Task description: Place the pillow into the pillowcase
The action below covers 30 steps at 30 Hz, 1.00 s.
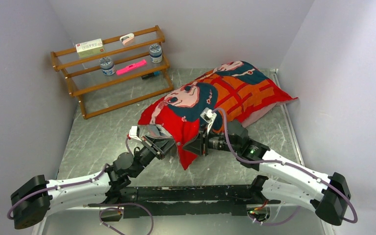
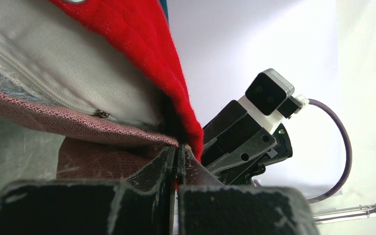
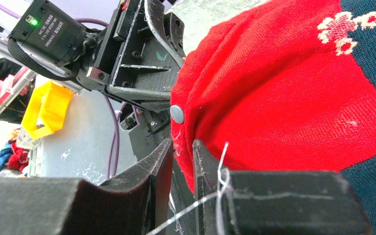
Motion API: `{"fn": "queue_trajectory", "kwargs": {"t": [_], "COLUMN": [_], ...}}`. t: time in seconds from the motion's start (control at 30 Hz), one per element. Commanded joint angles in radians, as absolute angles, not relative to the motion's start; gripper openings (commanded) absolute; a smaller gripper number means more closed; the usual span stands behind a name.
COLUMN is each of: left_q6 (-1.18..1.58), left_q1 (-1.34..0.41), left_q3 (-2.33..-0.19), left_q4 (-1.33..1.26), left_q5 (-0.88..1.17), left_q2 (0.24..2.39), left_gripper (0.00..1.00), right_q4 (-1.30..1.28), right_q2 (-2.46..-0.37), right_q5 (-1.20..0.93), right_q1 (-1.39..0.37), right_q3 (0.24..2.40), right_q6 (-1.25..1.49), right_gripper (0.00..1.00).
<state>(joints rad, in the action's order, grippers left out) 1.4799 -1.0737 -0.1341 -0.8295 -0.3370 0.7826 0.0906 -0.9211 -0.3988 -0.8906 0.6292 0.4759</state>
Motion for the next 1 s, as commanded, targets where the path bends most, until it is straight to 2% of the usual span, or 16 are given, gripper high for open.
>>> {"fn": "queue_trajectory", "kwargs": {"t": [0.0,0.17,0.33,0.97], "left_q6": [1.491,1.488,1.482,1.513], "left_q1": [-1.070,-1.069,-1.069,-1.063], "left_q3": [-0.163,-0.168,-0.173,-0.169], "left_q4": [-0.954,-0.947,-0.937,-1.001], "left_q5": [-0.309,-0.309,-0.314,-0.293], "left_q2": [0.776,0.775,0.773,0.803], "left_gripper": [0.05,0.05,0.05,0.05], "right_q4": [0.089,0.075,0.078,0.037], "right_q2": [-0.909,-0.918,-0.940,-1.023], "right_q5": [-0.406,-0.386,-0.381,-0.305], "right_q1": [-0.885,-0.885,-0.885,-0.885], "right_q3": [0.691,0.721,0.755,0.743], "right_q6": [0.493,0.498,0.515,0.480], "right_gripper": [0.25,0.27,0.38,0.34]}}
